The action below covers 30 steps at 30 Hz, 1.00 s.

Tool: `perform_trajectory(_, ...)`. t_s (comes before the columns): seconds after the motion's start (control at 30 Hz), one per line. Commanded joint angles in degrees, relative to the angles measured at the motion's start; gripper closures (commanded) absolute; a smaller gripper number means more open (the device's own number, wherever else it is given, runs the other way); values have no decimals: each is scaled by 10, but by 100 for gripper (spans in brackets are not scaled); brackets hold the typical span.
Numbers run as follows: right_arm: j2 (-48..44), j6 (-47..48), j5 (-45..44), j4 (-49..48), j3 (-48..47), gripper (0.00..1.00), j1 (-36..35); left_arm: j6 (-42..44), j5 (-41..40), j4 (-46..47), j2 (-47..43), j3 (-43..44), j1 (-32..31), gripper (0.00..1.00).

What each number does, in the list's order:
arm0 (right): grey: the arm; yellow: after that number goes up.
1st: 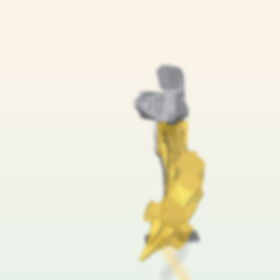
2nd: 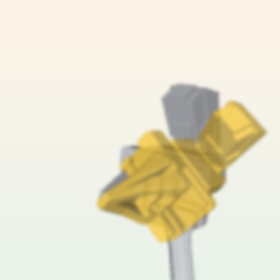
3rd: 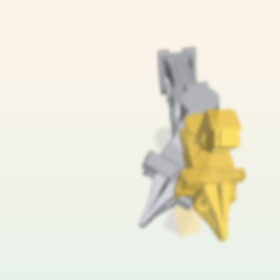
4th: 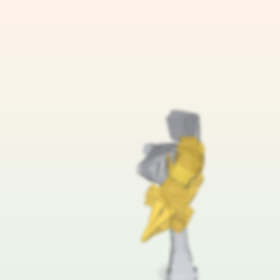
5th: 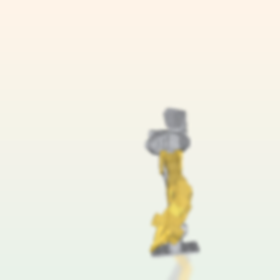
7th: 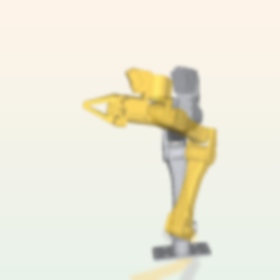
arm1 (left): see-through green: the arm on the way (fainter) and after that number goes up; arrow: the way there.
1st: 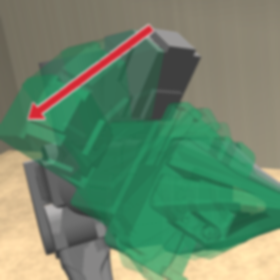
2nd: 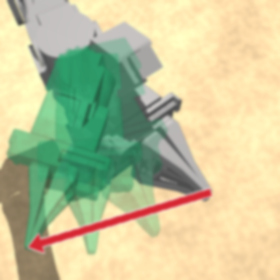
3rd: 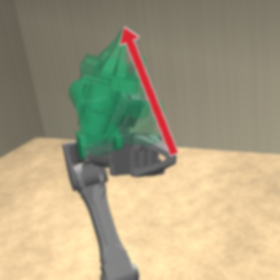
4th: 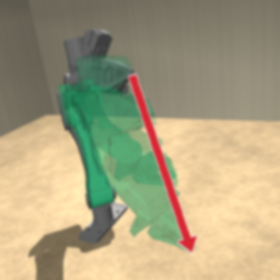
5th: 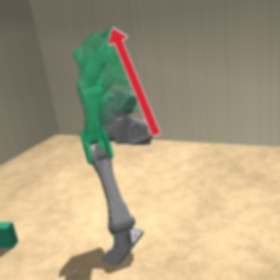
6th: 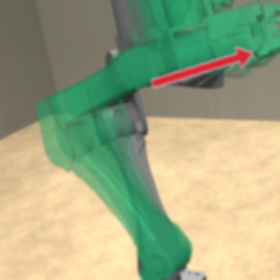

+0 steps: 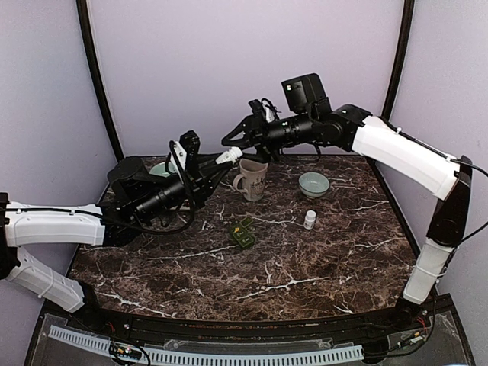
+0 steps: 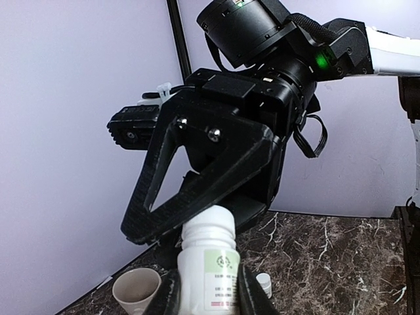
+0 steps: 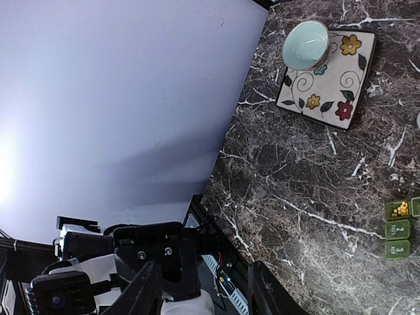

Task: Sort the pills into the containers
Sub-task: Screw the lid of the pill bottle onto the pill bottle.

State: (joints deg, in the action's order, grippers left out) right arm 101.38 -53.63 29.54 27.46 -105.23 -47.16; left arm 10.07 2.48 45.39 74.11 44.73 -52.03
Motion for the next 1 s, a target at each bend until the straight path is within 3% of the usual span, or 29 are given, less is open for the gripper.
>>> perform_trajectory(0.0,-32,21,-15,-5,20,54,5,-9,-2,6,-31,3,2,98)
perform_trajectory(0.57,-75,73,-16,-58,59,47,37,-43,9,-94,-82,7,1,98)
perform_trajectory(0.8,-106,195,-27,-75,93,47,44,-86,40,-172,-90,38,2,98)
perform_trajectory(0.97,-150,296,-32,-93,146,49,45,-153,121,-225,-73,81,27,98)
